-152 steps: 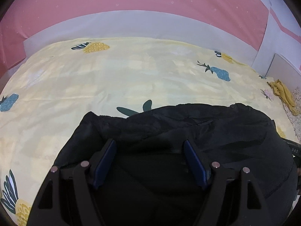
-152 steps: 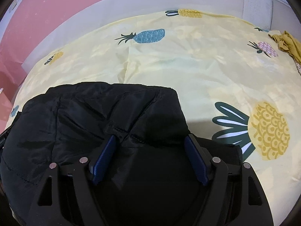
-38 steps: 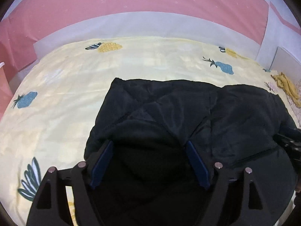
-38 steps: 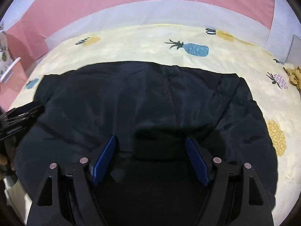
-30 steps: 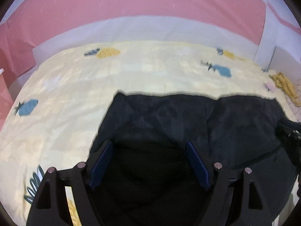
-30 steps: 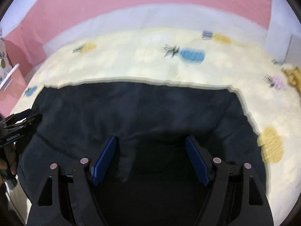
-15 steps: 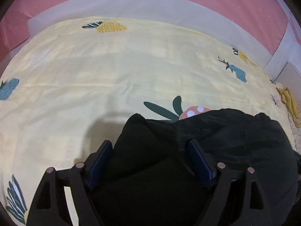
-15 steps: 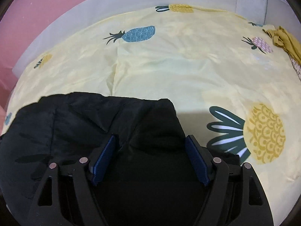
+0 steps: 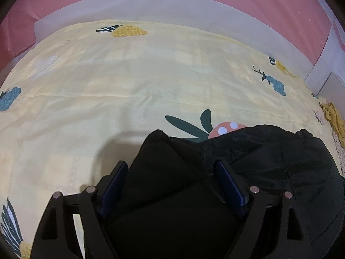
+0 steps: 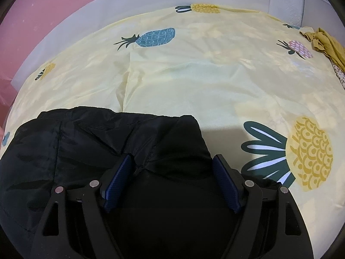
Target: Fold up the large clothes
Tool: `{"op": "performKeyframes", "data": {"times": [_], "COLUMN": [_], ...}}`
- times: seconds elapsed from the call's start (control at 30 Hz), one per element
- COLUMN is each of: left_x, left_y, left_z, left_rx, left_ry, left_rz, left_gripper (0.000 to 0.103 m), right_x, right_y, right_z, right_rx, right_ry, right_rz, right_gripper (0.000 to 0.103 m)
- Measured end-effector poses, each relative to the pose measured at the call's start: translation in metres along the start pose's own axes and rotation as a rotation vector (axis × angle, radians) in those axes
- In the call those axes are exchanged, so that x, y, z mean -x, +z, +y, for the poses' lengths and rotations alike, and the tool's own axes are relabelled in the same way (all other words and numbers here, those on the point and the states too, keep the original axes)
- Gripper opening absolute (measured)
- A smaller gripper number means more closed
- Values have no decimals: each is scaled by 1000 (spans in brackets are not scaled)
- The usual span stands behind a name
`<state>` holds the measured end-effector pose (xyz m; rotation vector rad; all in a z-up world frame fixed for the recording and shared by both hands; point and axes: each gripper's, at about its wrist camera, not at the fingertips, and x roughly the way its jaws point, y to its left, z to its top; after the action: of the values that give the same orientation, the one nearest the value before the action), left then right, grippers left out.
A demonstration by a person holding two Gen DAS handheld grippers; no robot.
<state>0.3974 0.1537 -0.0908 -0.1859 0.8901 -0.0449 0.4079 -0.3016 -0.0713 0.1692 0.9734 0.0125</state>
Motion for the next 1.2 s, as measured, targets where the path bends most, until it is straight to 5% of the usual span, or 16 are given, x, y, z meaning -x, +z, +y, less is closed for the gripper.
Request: {"op": "performKeyframes", "data": {"times": [0.27, 0.43, 0.67, 0.8, 1.0, 1.2], "left_x": [-2, 22, 118, 111, 70, 100], "left_y": [4, 16, -6, -41, -44, -45], "left_z": [2, 2, 21, 26, 36, 29], "left_rx": [12, -18, -72, -76, 7, -10], "left_ry": [-11, 8, -70, -87, -123, -68], "left_rz": [19, 32, -178, -145, -83, -121], "left_gripper": [87, 85, 84, 84, 87, 85], "right_x": [0, 41, 130, 114, 78, 107], "right_y": [1, 11, -38, -76, -73, -77], "right_z": [-1, -5, -26, -28, -36, -30], "right_rx": [-14, -10, 12, 49, 45, 37], "right_ry": [-4, -12, 93, 85, 62, -9], "right_rz": [-19, -43, -215, -144, -113, -149], "right_gripper": [77, 77, 77, 67, 67, 67]}}
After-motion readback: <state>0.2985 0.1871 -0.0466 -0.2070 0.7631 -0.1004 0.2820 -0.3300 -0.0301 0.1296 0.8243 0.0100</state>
